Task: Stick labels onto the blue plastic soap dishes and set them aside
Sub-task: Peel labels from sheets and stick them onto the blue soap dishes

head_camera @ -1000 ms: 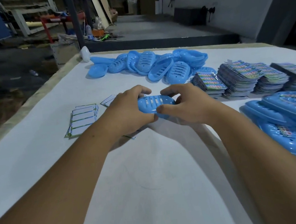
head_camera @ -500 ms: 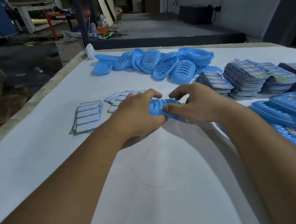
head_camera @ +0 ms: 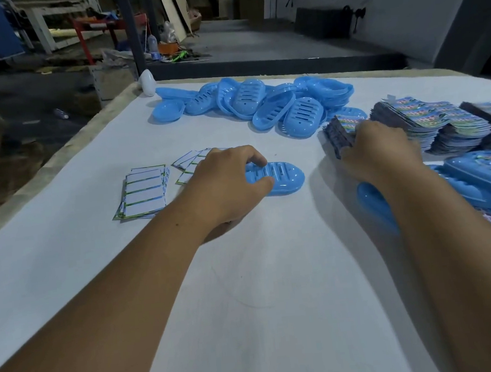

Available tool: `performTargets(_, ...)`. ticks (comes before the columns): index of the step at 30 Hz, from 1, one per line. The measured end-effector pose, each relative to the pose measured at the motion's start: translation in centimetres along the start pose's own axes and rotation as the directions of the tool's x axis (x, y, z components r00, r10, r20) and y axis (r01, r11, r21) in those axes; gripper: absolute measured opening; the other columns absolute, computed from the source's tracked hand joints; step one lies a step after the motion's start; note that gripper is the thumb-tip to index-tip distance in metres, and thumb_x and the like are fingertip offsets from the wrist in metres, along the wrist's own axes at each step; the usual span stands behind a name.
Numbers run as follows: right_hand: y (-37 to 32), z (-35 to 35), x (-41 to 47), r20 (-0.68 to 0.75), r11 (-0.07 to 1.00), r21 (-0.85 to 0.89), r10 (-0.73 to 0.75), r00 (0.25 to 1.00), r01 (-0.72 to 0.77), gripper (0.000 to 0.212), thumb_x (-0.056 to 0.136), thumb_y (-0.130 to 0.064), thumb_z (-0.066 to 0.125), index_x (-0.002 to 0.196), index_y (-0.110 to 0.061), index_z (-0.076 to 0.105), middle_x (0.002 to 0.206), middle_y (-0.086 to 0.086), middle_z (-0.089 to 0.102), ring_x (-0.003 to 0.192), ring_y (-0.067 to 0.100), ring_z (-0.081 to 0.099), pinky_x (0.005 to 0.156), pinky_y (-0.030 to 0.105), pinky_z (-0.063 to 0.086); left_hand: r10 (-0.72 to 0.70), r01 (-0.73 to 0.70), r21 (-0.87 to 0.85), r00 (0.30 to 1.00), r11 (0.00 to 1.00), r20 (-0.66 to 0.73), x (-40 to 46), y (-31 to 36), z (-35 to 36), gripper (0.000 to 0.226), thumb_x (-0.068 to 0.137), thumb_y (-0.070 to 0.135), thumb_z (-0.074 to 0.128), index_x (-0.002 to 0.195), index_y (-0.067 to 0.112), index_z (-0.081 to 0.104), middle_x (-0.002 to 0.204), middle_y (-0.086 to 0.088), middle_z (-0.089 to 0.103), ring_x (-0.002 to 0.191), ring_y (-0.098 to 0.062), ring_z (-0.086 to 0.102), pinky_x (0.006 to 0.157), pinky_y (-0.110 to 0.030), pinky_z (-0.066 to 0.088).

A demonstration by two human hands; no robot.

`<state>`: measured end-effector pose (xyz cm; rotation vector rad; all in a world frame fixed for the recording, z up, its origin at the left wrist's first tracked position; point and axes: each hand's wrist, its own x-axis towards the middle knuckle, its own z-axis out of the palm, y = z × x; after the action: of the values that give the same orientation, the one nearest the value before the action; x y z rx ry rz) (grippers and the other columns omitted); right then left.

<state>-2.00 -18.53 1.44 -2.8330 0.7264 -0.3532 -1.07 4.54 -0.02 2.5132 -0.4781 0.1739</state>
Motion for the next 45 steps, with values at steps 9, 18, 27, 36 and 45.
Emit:
performTargets(9, 0.3, -0.2, 0.8, -0.034, 0.997, 0.037, 0.068, 0.997, -0.066, 0.027, 0.094, -0.021, 0.052, 0.112, -0.006, 0.066, 0.116, 0.020, 0.066, 0.115, 0.040, 0.055, 0.099, 0.048, 0.041, 0.031, -0.031, -0.020, 0.999, 0.999, -0.039, 0.0, 0.1, 0.2, 0.031, 0.090, 0.048, 0.066, 0.120, 0.037, 0.065, 0.083, 0.032, 0.031, 0.102, -0.006, 0.043, 0.085, -0.025, 0.035)
performTargets(18, 0.5, -0.5, 1.2, -0.144, 0.998, 0.035, 0.056, 0.988, -0.052, 0.020, 0.092, -0.014, 0.052, 0.105, -0.005, 0.064, 0.105, 0.019, 0.066, 0.101, 0.040, 0.058, 0.092, 0.044, 0.044, 0.024, -0.025, -0.017, 0.998, 1.000, -0.052, 0.2, -0.1, 0.3, 0.028, 0.089, 0.049, 0.066, 0.115, 0.038, 0.065, 0.084, 0.022, 0.041, 0.102, -0.008, 0.045, 0.085, -0.027, 0.038)
performTargets(27, 0.3, -1.2, 0.7, -0.280, 0.992, 0.129, 0.051, 0.959, -0.015, 0.016, 0.080, -0.014, 0.057, 0.081, -0.010, 0.072, 0.077, 0.014, 0.069, 0.081, 0.040, 0.061, 0.076, 0.040, 0.053, 0.022, -0.032, -0.052, 0.982, 0.998, -0.185, 0.4, 0.0, 0.1, 0.012, 0.092, 0.038, 0.064, 0.097, 0.030, 0.072, 0.099, 0.013, 0.069, 0.095, -0.007, 0.057, 0.079, -0.025, 0.041)
performTargets(36, -0.2, -1.1, 0.2, -0.337, 0.967, 0.223, -0.041, 0.941, 0.122, 0.021, 0.088, -0.039, 0.070, 0.088, -0.020, 0.077, 0.093, 0.009, 0.072, 0.098, 0.036, 0.060, 0.074, 0.039, 0.048, 0.015, -0.039, -0.108, 0.977, 0.993, -0.215, 0.7, -0.1, 0.2, 0.013, 0.093, 0.037, 0.063, 0.090, 0.028, 0.072, 0.078, 0.022, 0.062, 0.077, 0.007, 0.055, 0.065, -0.008, 0.035)
performTargets(45, -4.9, -0.7, -3.7, -0.371, 0.690, 0.428, -0.454, 0.810, 0.583, 0.013, 0.084, -0.036, 0.081, 0.076, -0.031, 0.072, 0.086, -0.010, 0.069, 0.086, 0.010, 0.052, 0.074, 0.022, 0.033, -0.313, 0.225, -0.487, 0.944, 0.844, -0.107, 1.5, 0.3, -0.5, 0.055, 0.103, 0.055, 0.036, 0.088, 0.021, 0.076, 0.075, 0.010, 0.075, 0.078, 0.001, 0.062, 0.068, -0.023, 0.043)
